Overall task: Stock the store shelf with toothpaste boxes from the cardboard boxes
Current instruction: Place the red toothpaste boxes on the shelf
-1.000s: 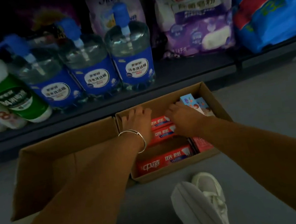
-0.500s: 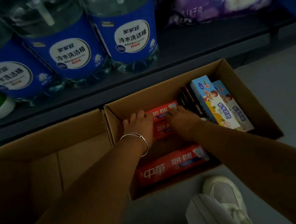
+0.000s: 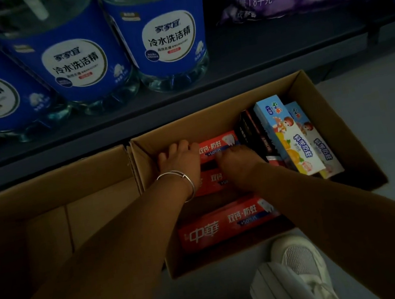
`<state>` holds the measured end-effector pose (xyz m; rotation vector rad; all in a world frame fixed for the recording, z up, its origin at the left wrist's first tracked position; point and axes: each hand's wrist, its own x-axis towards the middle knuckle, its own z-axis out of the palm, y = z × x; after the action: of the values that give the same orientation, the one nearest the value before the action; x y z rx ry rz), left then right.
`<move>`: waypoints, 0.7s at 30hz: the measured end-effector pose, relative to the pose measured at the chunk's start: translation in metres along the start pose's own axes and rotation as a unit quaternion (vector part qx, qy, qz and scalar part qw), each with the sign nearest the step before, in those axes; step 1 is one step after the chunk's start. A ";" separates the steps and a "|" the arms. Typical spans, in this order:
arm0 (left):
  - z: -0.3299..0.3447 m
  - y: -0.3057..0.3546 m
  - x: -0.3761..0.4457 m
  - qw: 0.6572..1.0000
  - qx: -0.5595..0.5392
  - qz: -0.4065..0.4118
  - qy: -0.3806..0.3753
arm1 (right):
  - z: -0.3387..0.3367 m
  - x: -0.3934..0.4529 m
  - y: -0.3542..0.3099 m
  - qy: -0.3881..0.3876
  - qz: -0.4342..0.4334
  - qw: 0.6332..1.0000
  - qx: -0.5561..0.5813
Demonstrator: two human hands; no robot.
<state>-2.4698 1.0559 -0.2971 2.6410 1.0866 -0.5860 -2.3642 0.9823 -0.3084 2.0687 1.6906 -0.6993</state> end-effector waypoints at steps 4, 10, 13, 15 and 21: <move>0.000 -0.001 0.004 1.000 -0.004 0.003 0.000 | -0.001 0.000 0.005 -0.014 -0.020 0.999 -0.043; 0.002 0.003 0.010 1.000 0.008 0.011 -0.019 | -0.002 0.001 0.004 -0.036 -0.037 0.998 0.020; 0.004 0.005 0.015 0.999 0.017 0.011 -0.034 | -0.008 -0.003 0.004 -0.017 -0.056 0.997 0.040; 0.003 0.008 0.018 0.999 0.018 0.006 -0.047 | -0.014 -0.009 0.006 0.005 -0.071 0.997 0.041; 0.004 0.018 0.025 0.998 0.021 -0.017 -0.051 | -0.027 -0.027 0.007 0.030 -0.108 0.993 0.030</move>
<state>-2.4423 1.0574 -0.3107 2.6017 1.1018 -0.7485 -2.3575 0.9754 -0.2708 1.9831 1.9715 -0.7701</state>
